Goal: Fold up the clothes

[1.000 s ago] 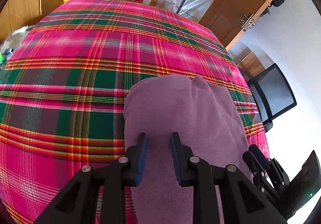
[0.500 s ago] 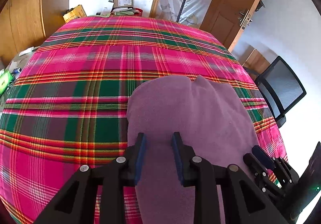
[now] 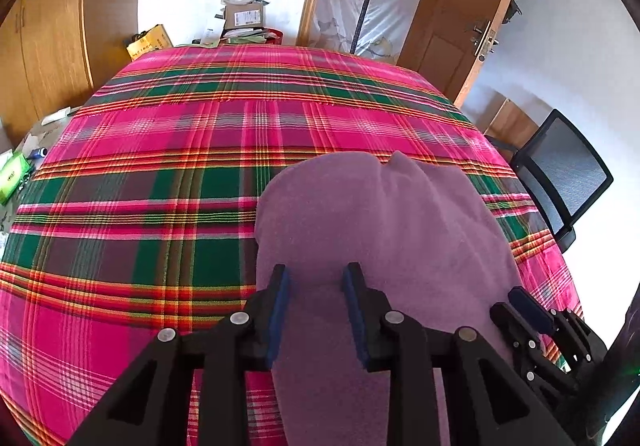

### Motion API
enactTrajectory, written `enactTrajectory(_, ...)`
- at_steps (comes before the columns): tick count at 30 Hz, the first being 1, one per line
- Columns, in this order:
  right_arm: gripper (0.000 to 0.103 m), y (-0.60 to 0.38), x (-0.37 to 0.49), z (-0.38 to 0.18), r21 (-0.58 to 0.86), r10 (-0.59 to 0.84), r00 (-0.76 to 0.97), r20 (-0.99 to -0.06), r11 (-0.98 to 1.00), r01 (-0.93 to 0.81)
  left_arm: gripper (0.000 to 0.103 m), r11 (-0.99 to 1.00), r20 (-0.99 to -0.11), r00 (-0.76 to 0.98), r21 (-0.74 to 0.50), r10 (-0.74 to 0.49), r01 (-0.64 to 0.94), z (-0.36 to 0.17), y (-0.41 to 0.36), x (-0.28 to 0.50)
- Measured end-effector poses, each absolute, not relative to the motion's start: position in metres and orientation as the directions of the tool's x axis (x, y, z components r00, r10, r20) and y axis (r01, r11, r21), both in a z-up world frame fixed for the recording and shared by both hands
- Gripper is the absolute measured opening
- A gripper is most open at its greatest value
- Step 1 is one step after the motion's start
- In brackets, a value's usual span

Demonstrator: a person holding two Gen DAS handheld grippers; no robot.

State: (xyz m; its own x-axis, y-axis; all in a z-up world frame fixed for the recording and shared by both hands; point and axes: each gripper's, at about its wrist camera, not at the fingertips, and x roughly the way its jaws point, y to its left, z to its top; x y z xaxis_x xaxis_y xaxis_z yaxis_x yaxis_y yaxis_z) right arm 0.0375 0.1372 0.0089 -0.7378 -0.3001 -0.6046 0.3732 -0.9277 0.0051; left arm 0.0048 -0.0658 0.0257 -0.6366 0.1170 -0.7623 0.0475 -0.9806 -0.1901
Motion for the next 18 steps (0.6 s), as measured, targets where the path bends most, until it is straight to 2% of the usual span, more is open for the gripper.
enactTrajectory(3, 0.029, 0.136, 0.038, 0.009, -0.001, -0.291, -0.739, -0.607, -0.930, 0.367, 0.031, -0.985, -0.759, -0.644, -0.167, 0.098, 0.048, 0.025, -0.063, 0.007)
enactTrajectory(7, 0.029, 0.136, 0.039, 0.009, -0.006, -0.283, -0.742, -0.608, -0.933, 0.361, 0.040, -0.991, -0.750, -0.659, -0.115, 0.047, 0.061, 0.024, -0.060, 0.011)
enactTrajectory(18, 0.030, 0.134, 0.042, 0.010, -0.011, -0.267, -0.747, -0.609, -0.939, 0.345, 0.041, -0.990, -0.754, -0.655, -0.124, 0.046, 0.073, 0.020, -0.064, 0.018)
